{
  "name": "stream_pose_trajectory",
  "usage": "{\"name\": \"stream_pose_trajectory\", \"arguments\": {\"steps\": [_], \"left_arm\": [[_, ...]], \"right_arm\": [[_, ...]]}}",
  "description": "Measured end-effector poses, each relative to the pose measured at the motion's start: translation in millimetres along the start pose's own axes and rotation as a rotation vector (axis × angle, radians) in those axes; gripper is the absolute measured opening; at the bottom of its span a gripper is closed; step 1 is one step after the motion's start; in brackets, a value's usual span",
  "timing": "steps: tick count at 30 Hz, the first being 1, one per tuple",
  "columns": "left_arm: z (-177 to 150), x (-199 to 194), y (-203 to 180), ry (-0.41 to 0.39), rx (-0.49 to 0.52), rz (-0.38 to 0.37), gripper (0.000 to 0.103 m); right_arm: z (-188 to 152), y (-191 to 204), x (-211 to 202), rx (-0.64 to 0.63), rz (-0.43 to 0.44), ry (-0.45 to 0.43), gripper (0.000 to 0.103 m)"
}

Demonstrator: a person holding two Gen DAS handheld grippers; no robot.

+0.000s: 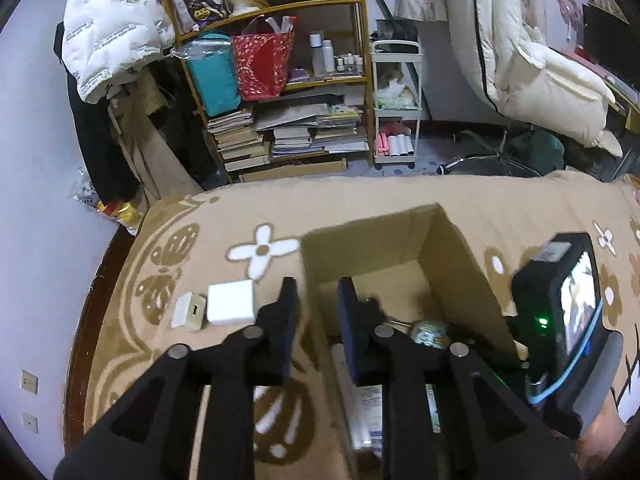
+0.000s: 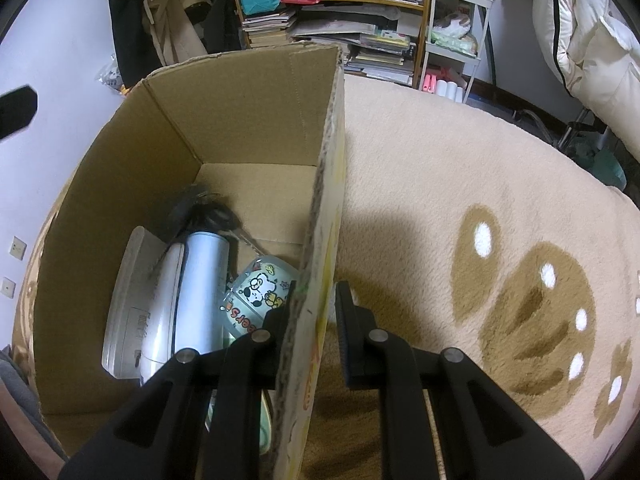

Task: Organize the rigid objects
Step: 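Carry the keys with the left tool into the box and release, then move the left tool to the small cream charger and grasp it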

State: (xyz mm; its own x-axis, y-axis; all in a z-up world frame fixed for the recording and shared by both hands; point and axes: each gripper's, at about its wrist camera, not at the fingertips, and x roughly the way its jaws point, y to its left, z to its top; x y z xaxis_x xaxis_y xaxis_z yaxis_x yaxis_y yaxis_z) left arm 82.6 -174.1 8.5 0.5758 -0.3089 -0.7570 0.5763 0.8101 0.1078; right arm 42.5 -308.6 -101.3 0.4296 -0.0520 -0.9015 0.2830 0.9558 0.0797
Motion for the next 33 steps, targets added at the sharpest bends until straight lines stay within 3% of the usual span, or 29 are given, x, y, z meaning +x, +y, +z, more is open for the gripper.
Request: {"name": "stream_pose_trajectory", "arguments": {"steps": [1, 2, 4, 8, 15, 19, 26, 33], "left_arm": [[1.3, 2.8, 5.9, 0.007, -0.008, 0.0, 0.035], [2.3, 6.8, 12.8, 0.019, -0.02, 0.011, 0.059], [4.3, 13.6, 29.6, 0.022, -0.053, 0.037, 0.083], [6.6, 24.0, 57.4, 0.002, -0.086, 0.07, 0.098], [10.5, 54.8, 111.8, 0.03, -0.17, 0.113, 0.1], [9.3, 78.7, 136.0, 0.094, -0.161, 0.119, 0.1], [-5.0, 110.1, 150.8, 0.139, -0.088, 0.174, 0.1], [-32.4, 141.1, 170.7, 0.21, -0.166, 0.157, 0.1]], "right_arm": [[0.2, 0.1, 0.1, 0.0, 0.0, 0.001, 0.016], [0.6, 0.5, 0.4, 0.0, -0.001, 0.001, 0.016], [1.1, -0.5, 0.6, -0.004, -0.003, 0.002, 0.016], [0.5, -1.6, 0.6, -0.008, -0.003, 0.002, 0.016], [0.8, -1.2, 1.0, -0.008, -0.003, 0.002, 0.016], [0.6, -2.8, 0.8, -0.012, -0.006, 0.002, 0.016], [0.5, -3.4, 0.9, -0.012, -0.005, 0.001, 0.016], [0.2, -4.4, 0.5, -0.004, 0.0, 0.002, 0.016]]}}
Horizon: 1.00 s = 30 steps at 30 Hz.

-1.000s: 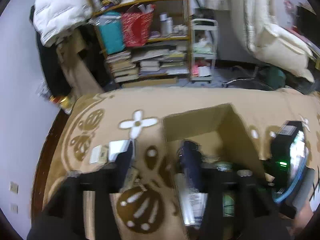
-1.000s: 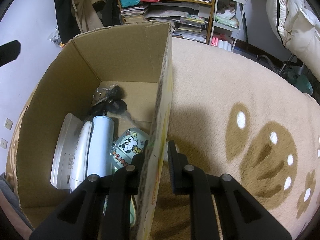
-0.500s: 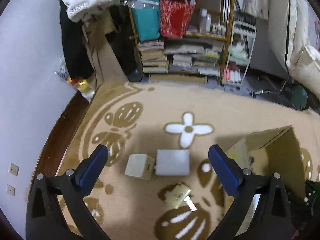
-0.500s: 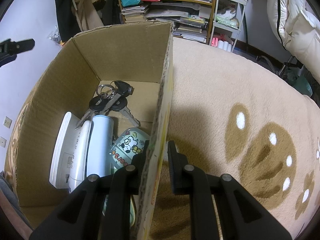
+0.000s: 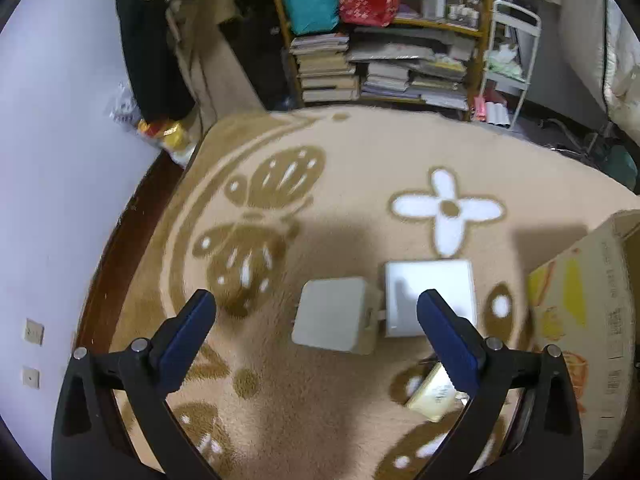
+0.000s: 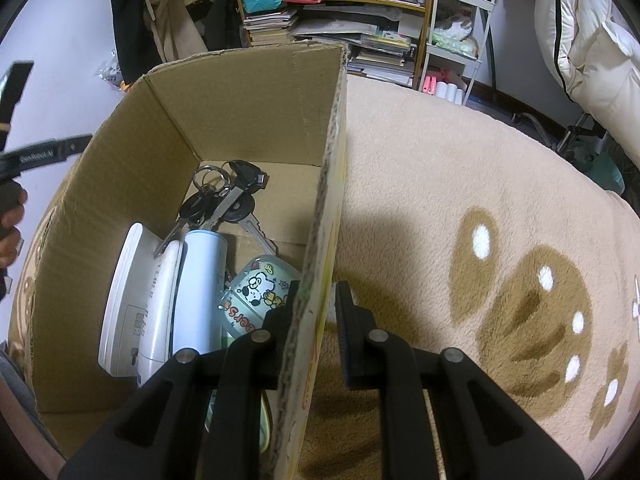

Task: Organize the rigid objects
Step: 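Move the left tool to the small cream charger and grasp it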

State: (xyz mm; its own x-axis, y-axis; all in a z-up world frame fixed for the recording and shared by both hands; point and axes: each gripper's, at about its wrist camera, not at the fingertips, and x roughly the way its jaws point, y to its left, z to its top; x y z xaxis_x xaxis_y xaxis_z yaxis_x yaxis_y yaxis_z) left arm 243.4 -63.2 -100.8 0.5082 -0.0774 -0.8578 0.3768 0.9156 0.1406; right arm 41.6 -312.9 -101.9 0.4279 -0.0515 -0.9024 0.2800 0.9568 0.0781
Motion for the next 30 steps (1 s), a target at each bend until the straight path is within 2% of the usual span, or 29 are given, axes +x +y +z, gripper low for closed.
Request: {"name": "stream_pose_trajectory", "arguments": {"steps": [3, 7, 16, 18, 20, 21, 23, 24, 27, 30], "left_arm": [[-6.8, 15.1, 5.9, 0.025, -0.008, 0.028, 0.1], [-10.9, 27.4, 13.8, 0.051, -0.034, -0.017, 0.1], [-15.1, 35.0, 10.8, 0.017, -0.011, -0.026, 0.1], [-14.9, 34.9, 13.2, 0.014, -0.031, -0.053, 0.094], [-13.2, 34.4, 12.8, 0.016, -0.042, -0.093, 0.079], [-13.0, 34.0, 11.4, 0.015, -0.041, -0.101, 0.077], [-13.7, 33.3, 8.2, 0.009, -0.037, -0.132, 0.06], [-14.1, 34.0, 9.1, 0.02, -0.054, -0.164, 0.056], [-13.8, 35.0, 14.9, 0.041, -0.108, -0.192, 0.053], [-14.6, 31.4, 10.5, 0.031, -0.073, -0.124, 0.053]], "right_arm": [[0.7, -0.5, 0.0, 0.0, 0.0, 0.0, 0.016], [0.1, -0.8, 0.1, 0.001, 0.001, 0.0, 0.016], [-0.1, -1.2, 0.0, 0.0, 0.0, 0.0, 0.016], [-0.5, -1.3, 0.0, -0.001, 0.0, -0.001, 0.016], [-0.1, -1.4, 0.1, 0.0, 0.0, 0.0, 0.016], [-0.6, -1.4, 0.0, 0.0, 0.0, 0.0, 0.016], [-0.4, -1.4, 0.0, 0.0, -0.001, 0.0, 0.016], [-0.4, -1.4, 0.2, -0.001, -0.001, 0.0, 0.016], [-0.3, -2.7, 0.2, -0.002, -0.001, 0.0, 0.016], [-0.5, -2.3, 0.2, -0.001, 0.0, -0.001, 0.016]]}}
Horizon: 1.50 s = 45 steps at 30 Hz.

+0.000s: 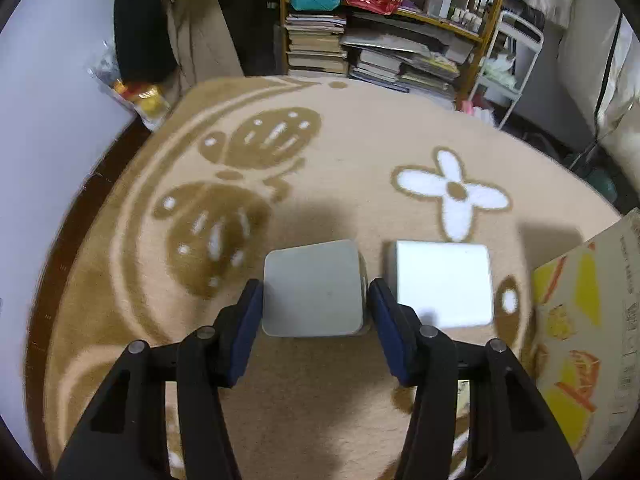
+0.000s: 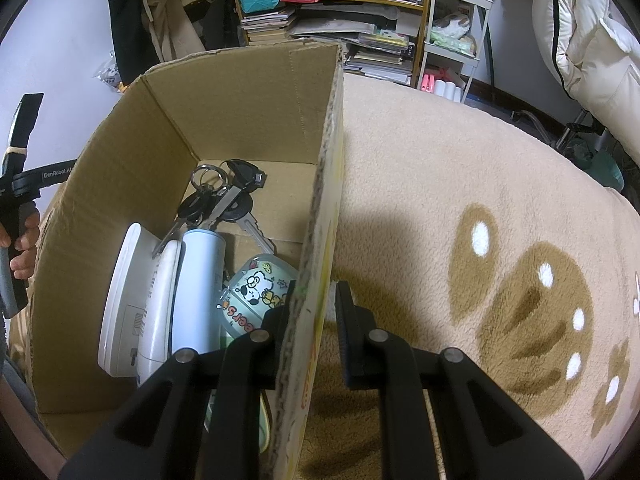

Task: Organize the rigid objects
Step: 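Move the left tool to the small cream charger and grasp it, then carry the cream charger with the left tool into the box and release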

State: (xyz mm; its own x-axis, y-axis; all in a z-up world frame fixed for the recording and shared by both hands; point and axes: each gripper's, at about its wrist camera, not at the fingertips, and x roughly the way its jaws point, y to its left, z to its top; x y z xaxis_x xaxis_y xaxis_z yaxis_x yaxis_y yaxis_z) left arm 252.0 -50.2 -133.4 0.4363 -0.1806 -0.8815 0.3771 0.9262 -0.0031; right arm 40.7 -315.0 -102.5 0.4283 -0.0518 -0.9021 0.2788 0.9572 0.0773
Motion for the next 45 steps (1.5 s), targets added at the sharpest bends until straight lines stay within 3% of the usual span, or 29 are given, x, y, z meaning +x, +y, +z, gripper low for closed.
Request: {"name": "stream_pose_trajectory", "arguments": {"steps": [6, 12, 18, 23, 37, 45], "left_arm": [[-4.3, -2.5, -0.9, 0.005, 0.042, 0.083, 0.053], [-7.3, -14.6, -1.4, -0.015, 0.058, 0.108, 0.053], [-4.8, -50.7, -14.5, -0.125, 0.118, 0.179, 0.053], [-2.7, -87.4, -23.5, -0.197, 0.129, 0.192, 0.053], [-22.7, -166.4, -99.8, -0.38, 0.242, 0.11, 0.053], [-38.4, -183.3, -145.8, -0.364, 0.322, -0.003, 0.053]], "right_arm": [[-0.3, 0.4, -0.1, 0.0, 0.0, 0.0, 0.016], [-0.2, 0.9, 0.1, 0.001, 0.0, 0.0, 0.016], [-0.3, 0.8, 0.1, 0.001, -0.001, 0.0, 0.016], [-1.9, -1.8, 0.5, -0.001, -0.003, 0.0, 0.016], [-2.3, -1.8, 0.5, -0.003, -0.004, 0.0, 0.016], [-2.9, -3.1, 0.4, -0.003, -0.004, 0.0, 0.016]]}}
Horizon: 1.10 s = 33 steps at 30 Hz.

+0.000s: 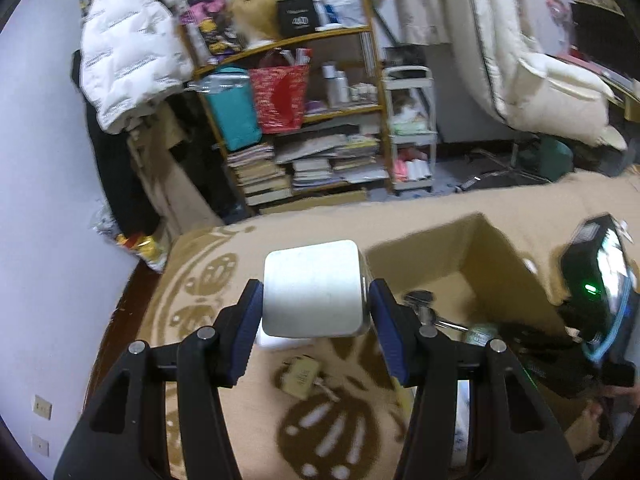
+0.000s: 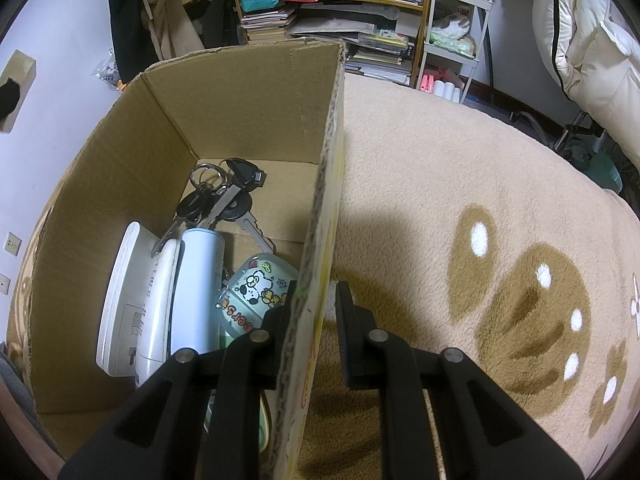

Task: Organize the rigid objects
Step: 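Carry the cream charger with the left tool into the box and release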

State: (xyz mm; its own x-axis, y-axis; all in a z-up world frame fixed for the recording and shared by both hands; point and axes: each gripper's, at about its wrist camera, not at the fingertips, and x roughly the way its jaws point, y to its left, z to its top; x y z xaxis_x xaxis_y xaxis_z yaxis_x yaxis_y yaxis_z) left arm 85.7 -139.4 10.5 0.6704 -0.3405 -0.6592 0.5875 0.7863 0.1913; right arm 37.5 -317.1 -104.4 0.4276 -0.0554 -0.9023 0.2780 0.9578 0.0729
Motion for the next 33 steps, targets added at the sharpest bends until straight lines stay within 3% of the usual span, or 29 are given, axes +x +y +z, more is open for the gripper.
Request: {"name": "stream_pose_trajectory", "arguments": {"steps": [8, 19, 22, 30, 33], "left_arm": [[-9.7, -6.5, -47.3, 0.025, 0.092, -0.117, 0.053], [-16.7, -3.5, -65.5, 0.055, 0.119, -0.128, 0.055], [-12.4, -4.9, -60.3, 0.054, 0.11, -0.117, 0.059], [-5.2, 4.8, -35.6, 0.071, 0.066, -0.072, 0.091], [-5.4, 12.2, -22.5, 0.076, 0.038, -0.095, 0.096]], "right_arm": [[0.0, 0.0, 0.2, 0.0, 0.001, 0.0, 0.016], [-0.1, -0.1, 0.4, -0.002, -0.004, -0.001, 0.016], [-1.0, -0.7, 0.8, -0.003, -0.006, -0.004, 0.016], [-1.2, -0.6, 1.0, -0.002, -0.006, -0.004, 0.016], [-1.2, -0.5, 1.1, -0.003, -0.007, -0.004, 0.016]]}}
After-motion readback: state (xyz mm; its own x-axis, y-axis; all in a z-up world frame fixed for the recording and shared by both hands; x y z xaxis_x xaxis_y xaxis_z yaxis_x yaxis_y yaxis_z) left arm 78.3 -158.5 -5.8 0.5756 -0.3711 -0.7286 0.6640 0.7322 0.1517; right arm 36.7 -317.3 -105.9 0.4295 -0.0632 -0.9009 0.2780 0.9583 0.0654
